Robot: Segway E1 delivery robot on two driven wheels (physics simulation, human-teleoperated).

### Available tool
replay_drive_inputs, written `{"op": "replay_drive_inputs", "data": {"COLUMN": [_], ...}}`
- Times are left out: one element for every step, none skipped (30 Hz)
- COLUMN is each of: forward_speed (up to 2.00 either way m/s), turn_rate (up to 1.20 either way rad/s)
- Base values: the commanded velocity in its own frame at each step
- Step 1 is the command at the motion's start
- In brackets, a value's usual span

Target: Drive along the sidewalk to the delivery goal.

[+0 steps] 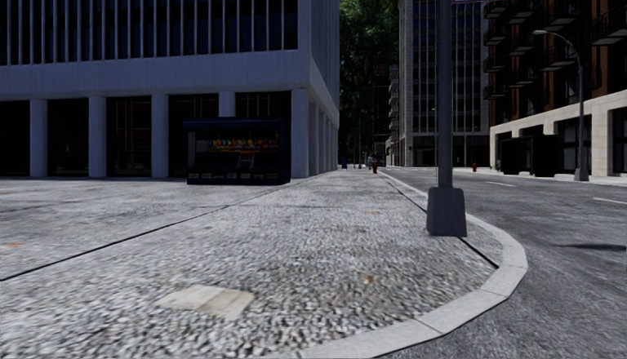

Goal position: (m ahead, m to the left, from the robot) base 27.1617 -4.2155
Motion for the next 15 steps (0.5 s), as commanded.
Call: {"op": "replay_drive_inputs", "data": {"forward_speed": [2.00, 2.00, 2.00, 2.00, 2.00, 2.00, 2.00, 2.00, 2.00, 2.00, 2.00, 2.00, 2.00, 2.00, 2.00], "turn_rate": [0.00, 0.00, 0.00, 0.00, 0.00, 0.00, 0.00, 0.00, 0.00, 0.00, 0.00, 0.00, 0.00, 0.00, 0.00]}}
